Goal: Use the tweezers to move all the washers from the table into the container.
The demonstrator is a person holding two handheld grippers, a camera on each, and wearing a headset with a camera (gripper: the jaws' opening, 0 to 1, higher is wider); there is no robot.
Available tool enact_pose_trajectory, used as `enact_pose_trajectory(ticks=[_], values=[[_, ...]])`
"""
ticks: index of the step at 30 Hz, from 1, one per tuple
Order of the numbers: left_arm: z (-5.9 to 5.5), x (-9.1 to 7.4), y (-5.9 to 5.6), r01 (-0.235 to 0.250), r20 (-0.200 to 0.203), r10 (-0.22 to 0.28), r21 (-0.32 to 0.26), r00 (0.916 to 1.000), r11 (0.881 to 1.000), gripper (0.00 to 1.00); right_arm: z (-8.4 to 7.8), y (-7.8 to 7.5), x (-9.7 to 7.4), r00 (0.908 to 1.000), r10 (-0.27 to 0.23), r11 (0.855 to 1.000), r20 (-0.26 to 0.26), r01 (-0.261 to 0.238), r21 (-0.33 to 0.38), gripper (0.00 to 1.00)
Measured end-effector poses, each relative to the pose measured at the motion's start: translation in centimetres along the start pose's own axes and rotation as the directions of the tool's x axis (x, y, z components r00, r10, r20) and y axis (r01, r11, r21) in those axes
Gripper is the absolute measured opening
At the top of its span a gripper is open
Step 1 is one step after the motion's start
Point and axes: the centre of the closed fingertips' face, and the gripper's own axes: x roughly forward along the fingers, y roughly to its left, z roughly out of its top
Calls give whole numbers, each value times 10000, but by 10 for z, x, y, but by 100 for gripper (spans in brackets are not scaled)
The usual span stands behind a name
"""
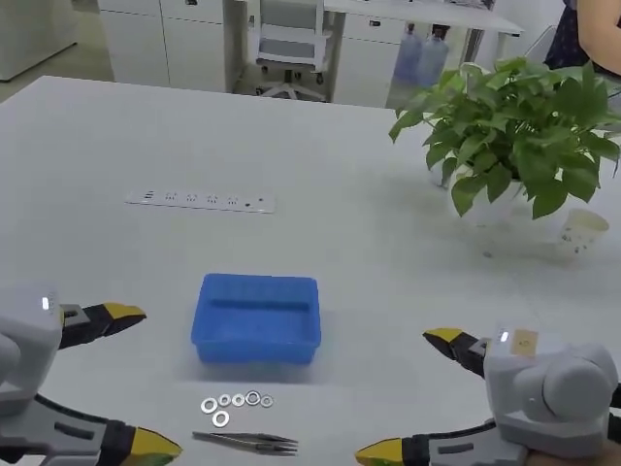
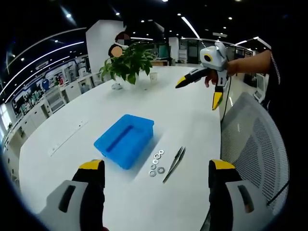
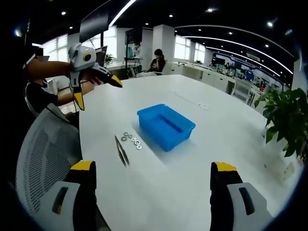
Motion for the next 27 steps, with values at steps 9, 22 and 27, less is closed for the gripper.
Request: enact_pose_trajectory(ticks=[9, 22, 27], values=[[-9, 5, 1, 176, -468, -165, 232, 9988, 9996, 92, 3, -1, 5, 9996, 253, 9987, -95, -257, -435, 98], [-33, 20, -7, 1014, -1551, -875, 839, 9840, 9913, 72, 1, 11, 26, 9902, 1182, 9825, -741, -1274, -1362, 86], [-41, 26, -11, 1338, -1939, -1142, 909, 9744, 9868, 66, 0, 16, 35, 9846, 1462, 9725, -962, -1609, -1683, 83]])
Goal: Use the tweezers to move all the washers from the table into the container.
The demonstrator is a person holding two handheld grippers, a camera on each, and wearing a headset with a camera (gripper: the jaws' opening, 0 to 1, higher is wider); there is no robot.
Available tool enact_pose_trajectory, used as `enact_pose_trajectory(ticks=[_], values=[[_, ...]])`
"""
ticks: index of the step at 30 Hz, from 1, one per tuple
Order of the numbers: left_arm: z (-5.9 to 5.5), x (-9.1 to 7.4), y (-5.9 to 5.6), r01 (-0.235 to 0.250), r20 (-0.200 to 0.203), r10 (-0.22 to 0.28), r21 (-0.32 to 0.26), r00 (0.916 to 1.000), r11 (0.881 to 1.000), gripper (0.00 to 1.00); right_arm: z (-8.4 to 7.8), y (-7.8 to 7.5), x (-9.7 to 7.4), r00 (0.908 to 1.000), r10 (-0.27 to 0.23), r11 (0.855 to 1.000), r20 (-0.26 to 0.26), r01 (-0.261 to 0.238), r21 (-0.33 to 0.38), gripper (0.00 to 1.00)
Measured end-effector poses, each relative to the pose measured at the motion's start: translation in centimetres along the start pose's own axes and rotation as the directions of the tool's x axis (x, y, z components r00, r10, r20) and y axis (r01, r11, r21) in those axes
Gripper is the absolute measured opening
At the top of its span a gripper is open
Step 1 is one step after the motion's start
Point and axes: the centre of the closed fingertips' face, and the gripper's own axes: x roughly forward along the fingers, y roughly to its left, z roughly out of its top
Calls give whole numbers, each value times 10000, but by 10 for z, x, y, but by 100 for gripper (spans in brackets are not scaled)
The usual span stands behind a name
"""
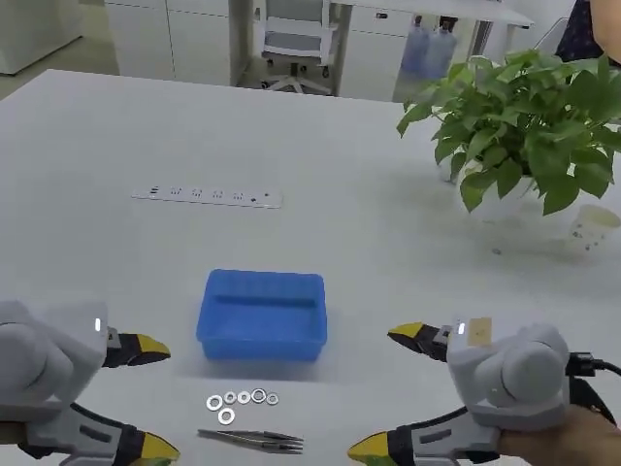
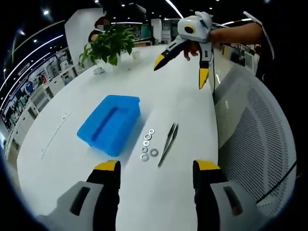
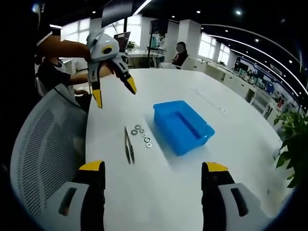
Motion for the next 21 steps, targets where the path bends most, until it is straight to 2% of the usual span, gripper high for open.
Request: enact_pose_trajectory(ticks=[5, 9, 14, 21], values=[[-6, 7, -2, 283, -300, -280, 82, 9992, 9996, 58, -2, 7, 12, 9978, 517, 9962, -413, -544, -681, 76], [-9, 13, -4, 475, -471, -466, 175, 9978, 9987, 50, -3, 11, 20, 9947, 809, 9917, -632, -867, -954, 70], [-12, 22, -7, 745, -704, -722, 301, 9949, 9968, 42, -4, 20, 32, 9883, 1206, 9822, -929, -1324, -1335, 62], [-18, 36, -4, 1069, -964, -1018, 488, 9901, 9931, 33, -9, 28, 48, 9772, 1620, 9669, -1376, -1850, -1758, 51]])
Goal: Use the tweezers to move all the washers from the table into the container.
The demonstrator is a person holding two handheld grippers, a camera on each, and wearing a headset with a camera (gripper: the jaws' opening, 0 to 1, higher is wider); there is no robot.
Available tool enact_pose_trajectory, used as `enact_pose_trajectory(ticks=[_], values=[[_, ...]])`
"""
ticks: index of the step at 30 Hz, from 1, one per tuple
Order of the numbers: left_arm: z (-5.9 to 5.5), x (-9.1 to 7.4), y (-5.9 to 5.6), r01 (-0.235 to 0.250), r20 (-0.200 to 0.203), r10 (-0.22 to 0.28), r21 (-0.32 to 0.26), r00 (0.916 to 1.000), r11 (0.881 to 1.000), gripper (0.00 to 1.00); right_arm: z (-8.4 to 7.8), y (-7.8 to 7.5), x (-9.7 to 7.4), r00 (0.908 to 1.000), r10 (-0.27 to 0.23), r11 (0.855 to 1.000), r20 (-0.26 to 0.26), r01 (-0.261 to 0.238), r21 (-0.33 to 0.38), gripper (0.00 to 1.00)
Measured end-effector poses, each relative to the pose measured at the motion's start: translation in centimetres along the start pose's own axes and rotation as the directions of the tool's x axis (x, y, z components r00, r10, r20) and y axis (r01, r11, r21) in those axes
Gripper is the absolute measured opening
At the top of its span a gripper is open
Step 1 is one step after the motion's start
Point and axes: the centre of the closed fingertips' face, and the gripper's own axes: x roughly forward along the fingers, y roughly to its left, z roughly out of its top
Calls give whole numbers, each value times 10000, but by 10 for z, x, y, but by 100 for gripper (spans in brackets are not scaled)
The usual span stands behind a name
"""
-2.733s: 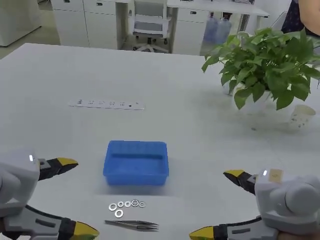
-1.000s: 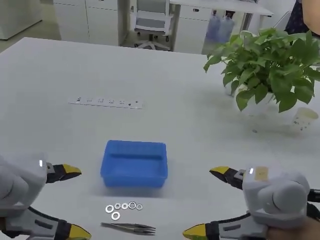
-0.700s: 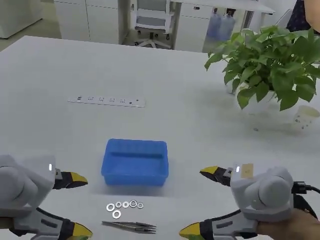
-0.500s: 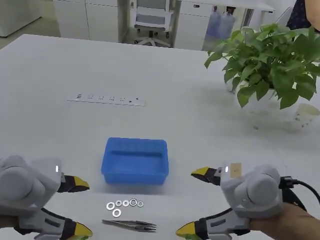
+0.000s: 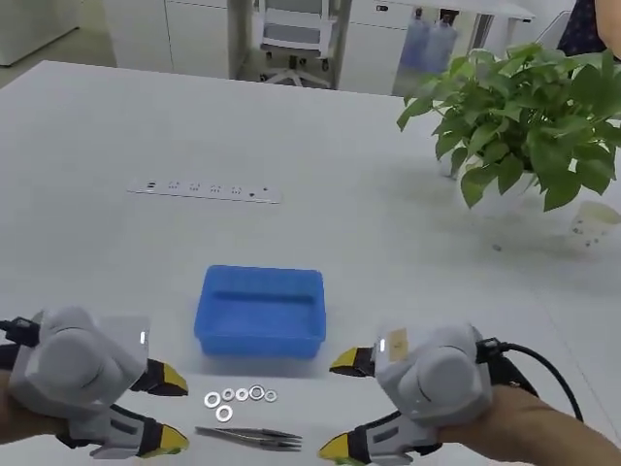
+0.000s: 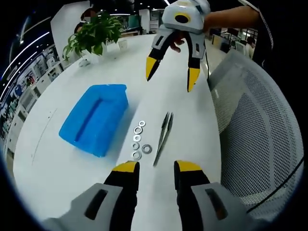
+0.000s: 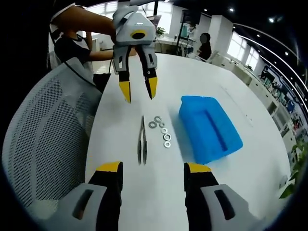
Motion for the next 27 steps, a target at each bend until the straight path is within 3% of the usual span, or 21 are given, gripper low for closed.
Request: enact_pose_trajectory(ticks=[12, 19, 20, 27], values=[[-7, 18, 0, 321, -626, -293, 441, 9976, 9985, 24, 1, 6, 30, 9972, 574, 9966, -471, -601, -572, 32], [-13, 27, 0, 509, -979, -449, 600, 9942, 9969, 18, -3, 9, 45, 9927, 883, 9955, -821, -909, -281, 26], [-14, 28, 0, 540, -1020, -472, 649, 9937, 9964, 18, -6, 8, 47, 9910, 812, 9964, -1064, -834, -164, 25], [-14, 35, -1, 779, -1260, -678, 767, 9897, 9940, 14, -3, 10, 57, 9894, 1078, 9942, -977, -1079, 49, 21]])
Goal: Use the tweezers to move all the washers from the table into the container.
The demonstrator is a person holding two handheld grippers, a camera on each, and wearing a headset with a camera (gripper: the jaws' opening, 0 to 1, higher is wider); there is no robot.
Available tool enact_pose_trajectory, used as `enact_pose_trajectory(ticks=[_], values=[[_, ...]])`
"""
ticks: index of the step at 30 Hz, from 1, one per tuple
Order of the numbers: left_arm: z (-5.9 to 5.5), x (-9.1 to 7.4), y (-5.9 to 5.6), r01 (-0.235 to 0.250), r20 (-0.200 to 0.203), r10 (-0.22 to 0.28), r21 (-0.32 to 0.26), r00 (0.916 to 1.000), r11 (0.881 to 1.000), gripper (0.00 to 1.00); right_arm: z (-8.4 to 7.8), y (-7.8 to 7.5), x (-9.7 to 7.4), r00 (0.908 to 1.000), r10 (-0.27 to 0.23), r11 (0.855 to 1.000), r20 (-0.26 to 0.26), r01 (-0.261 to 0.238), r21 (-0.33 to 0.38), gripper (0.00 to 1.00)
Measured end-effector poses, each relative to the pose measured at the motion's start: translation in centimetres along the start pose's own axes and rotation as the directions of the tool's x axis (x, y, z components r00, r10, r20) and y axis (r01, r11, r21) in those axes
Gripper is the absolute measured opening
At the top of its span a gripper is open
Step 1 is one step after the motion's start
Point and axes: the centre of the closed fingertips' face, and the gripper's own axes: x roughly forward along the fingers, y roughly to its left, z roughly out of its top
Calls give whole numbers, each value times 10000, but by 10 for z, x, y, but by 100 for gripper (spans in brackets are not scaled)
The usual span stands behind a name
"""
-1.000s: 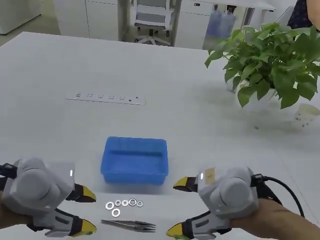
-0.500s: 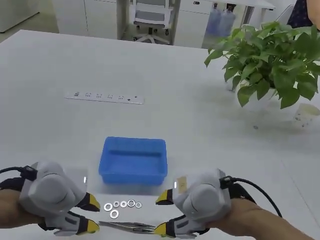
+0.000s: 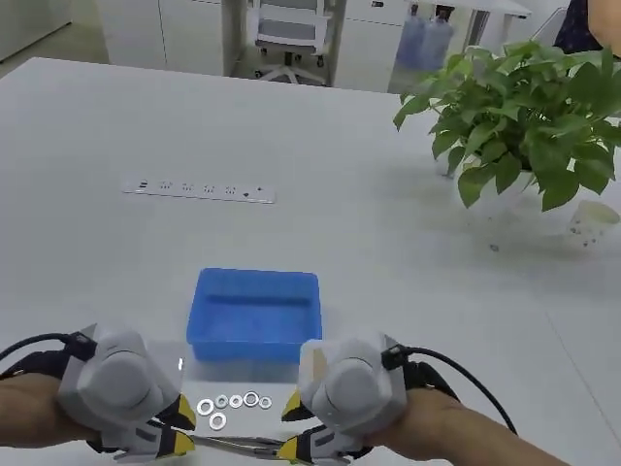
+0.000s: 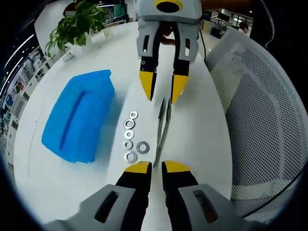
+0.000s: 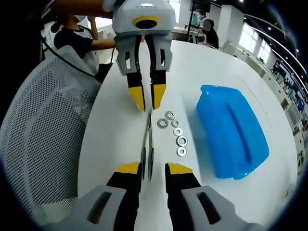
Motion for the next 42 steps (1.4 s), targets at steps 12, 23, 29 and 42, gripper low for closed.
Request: enact_pose_trajectory(ticks=[12, 23, 29, 42], values=[[-5, 7, -2, 297, -232, -292, 208, 9993, 9993, 8, -4, 8, 16, 9992, 342, 9993, -226, -346, -141, 15], [-5, 7, -3, 329, -251, -325, 171, 9992, 9993, 6, -3, 7, 16, 9994, 160, 9987, -311, -174, -471, 12], [-5, 6, -5, 201, -274, -196, 183, 9994, 9996, 6, -4, 7, 15, 9993, 74, 9985, -362, -94, -535, 12], [8, -11, -3, -90, -108, 92, 268, 9999, 9996, 6, -3, 7, 16, 9988, 28, 9977, -487, -61, -680, 12]])
